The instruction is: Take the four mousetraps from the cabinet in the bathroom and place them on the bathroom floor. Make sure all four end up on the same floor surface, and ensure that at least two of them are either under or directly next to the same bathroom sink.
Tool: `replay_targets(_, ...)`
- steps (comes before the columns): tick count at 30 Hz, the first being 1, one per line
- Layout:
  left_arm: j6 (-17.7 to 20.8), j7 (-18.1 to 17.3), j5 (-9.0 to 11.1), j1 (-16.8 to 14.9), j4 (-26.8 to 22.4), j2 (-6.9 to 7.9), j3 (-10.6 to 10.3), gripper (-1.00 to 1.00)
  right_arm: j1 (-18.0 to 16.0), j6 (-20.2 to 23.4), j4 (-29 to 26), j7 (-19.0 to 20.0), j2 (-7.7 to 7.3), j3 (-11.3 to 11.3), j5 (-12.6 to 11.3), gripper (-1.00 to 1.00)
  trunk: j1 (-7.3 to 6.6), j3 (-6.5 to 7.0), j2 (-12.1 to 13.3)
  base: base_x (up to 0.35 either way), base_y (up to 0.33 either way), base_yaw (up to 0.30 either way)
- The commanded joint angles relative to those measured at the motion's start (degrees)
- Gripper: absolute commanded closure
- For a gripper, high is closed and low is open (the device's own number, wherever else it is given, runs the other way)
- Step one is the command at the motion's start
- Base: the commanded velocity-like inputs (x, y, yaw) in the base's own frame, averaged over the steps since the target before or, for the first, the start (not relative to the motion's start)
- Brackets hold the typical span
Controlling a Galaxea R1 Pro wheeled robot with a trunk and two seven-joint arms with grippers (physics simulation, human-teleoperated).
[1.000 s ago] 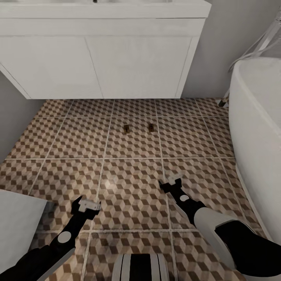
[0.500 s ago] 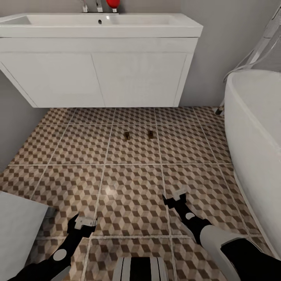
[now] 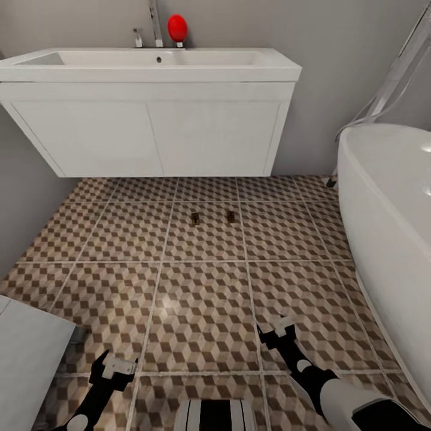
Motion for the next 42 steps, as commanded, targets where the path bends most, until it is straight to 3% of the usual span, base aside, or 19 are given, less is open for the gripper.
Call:
replay_targets(1, -0.68, 0.35, 0.89, -0.11, 0.2, 0.04, -0.72, -1.0, 0.33, -0.32, 0.07, -0.26, -0.11, 0.12, 0.27, -1.0, -0.03, 0.19, 0.0, 0.0, 0.0, 0.0)
replay_targets(7, -2.84, 0.35, 4.78, -0.11, 1.51, 0.01, -2.66, -1.0, 3.07, -2.41, 0.11, -0.26, -0.51, 0.1, 0.24, -1.0, -0.19, 1.52, 0.08, 0.0, 0.0, 0.0)
replay_targets(15, -6.41, 0.47, 8.53, -0.12, 2.6, -0.69, -8.5, -1.0, 6.52, -6.02, 0.13, -0.32, -0.76, 0.07, 0.23, -1.0, -0.39, 3.29, 0.19, 0.0, 0.0, 0.0)
replay_targets(24, -12.41, 0.67, 11.66, -0.11, 4.8, -0.85, -14.53, -1.0, 9.81, -8.48, 0.14, -0.34, -1.34, 0.04, 0.2, -1.0, -2.37, 4.91, 3.79, 0.0, 0.0, 0.0)
replay_targets(32, -15.45, 0.77, 16.91, -0.11, 6.87, -0.89, -20.67, -1.0, 12.38, -10.38, 0.14, -0.44, -2.93, 0.04, -0.04, -1.0, -4.13, 6.35, 7.0, 0.0, 0.0, 0.0)
replay_targets(36, -16.24, 0.79, 19.77, -0.11, 7.5, -0.93, -22.8, -1.0, 13.1, -12.18, 0.14, -0.57, -3.23, 0.04, -0.1, -1.0, -5.01, 7.06, 8.61, 0.0, 0.0, 0.0)
replay_targets(42, -18.94, 0.92, 22.09, -0.09, 8.73, -0.79, -23.71, -1.0, 14.02, -14.6, 0.15, -0.81, -3.45, -0.06, -0.67, -1.0, -6.32, 8.14, 11.01, 0.0, 0.0, 0.0)
